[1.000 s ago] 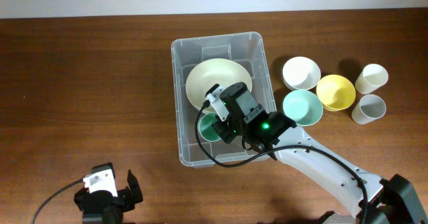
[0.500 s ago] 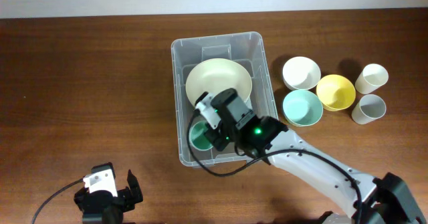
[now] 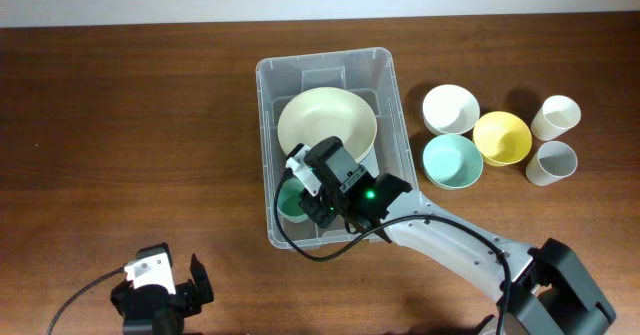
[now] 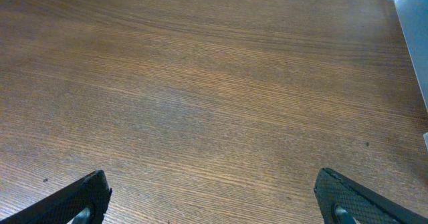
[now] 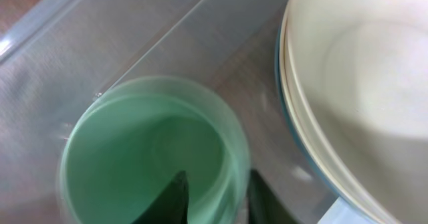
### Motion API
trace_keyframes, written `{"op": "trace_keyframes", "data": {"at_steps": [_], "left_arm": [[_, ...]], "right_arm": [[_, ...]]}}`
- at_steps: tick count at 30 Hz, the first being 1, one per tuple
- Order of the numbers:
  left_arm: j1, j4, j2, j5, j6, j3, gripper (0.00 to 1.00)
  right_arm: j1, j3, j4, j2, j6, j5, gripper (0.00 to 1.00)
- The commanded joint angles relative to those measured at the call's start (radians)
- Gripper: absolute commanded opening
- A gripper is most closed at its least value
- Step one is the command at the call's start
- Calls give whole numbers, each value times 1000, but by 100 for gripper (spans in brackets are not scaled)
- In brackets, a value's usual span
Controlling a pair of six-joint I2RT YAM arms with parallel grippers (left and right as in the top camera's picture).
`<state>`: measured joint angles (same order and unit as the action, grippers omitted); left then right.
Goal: Pack container
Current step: 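Lower the green cup into the container, open and withdraw right gripper, then reach the right gripper to the grey translucent cup and grasp it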
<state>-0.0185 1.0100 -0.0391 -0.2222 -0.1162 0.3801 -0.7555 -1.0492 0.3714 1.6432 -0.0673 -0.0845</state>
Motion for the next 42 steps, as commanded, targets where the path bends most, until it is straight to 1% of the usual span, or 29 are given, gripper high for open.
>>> {"op": "trace_keyframes", "data": {"at_steps": [1, 4, 5, 7, 10, 13, 14, 15, 17, 19, 21, 23, 24, 25, 26, 30, 31, 32, 33, 37, 40, 42], "left_arm": [[-2, 2, 6, -10, -2, 15, 100], [-2, 2, 6, -10, -2, 15, 100], [-2, 2, 6, -11, -2, 15, 100], [-2, 2, 6, -11, -2, 15, 100], [-2, 2, 6, -10, -2, 15, 100], [-2, 2, 6, -10, -2, 15, 100], [-2, 2, 6, -10, -2, 15, 100], [-2, 2, 6, -11, -2, 15, 100], [-2, 2, 6, -10, -2, 15, 100], [-2, 2, 6, -10, -2, 15, 100], [-2, 2, 6, -10, -2, 15, 100], [-2, 2, 6, -11, -2, 15, 100], [-2, 2, 6, -11, -2, 15, 100], [-2, 2, 6, -10, -2, 15, 100], [-2, 2, 6, -11, -2, 15, 100], [-2, 2, 6, -11, -2, 15, 100], [-2, 2, 6, -10, -2, 15, 100], [-2, 2, 6, -10, -2, 15, 100], [-2, 2, 6, -10, -2, 15, 100], [-2, 2, 6, -10, -2, 15, 100], [-2, 2, 6, -10, -2, 15, 100], [-2, 2, 6, -11, -2, 15, 100]], "right_arm": [[-3, -19, -9, 3, 4, 11, 32], [-3, -19, -15, 3, 4, 11, 34], [-3, -19, -19, 3, 4, 12, 38], [-3, -19, -27, 1, 4, 32, 41], [-2, -36, -30, -14, 4, 61, 47], [-2, -74, -13, -37, 4, 91, 49], [-1, -105, 10, -49, 4, 109, 51], [5, -150, 42, -65, 5, 133, 57], [20, -198, 85, -80, 29, 160, 57], [64, -267, 166, -98, 100, 201, 57], [164, -346, 294, -115, 161, 234, 59], [237, -381, 362, -125, 163, 238, 59], [310, -405, 413, -133, 181, 244, 60], [341, -414, 431, -135, 188, 245, 60], [448, -436, 483, -143, 208, 247, 61], [703, -459, 571, -145, 245, 246, 61], [800, -459, 595, -145, 250, 246, 61], [864, -459, 606, -142, 264, 246, 62], [940, -459, 613, -137, 267, 237, 66], [1154, -459, 616, -91, 267, 180, 68], [1238, -459, 615, -44, 267, 132, 68], [1268, -459, 613, -6, 267, 110, 68]]}}
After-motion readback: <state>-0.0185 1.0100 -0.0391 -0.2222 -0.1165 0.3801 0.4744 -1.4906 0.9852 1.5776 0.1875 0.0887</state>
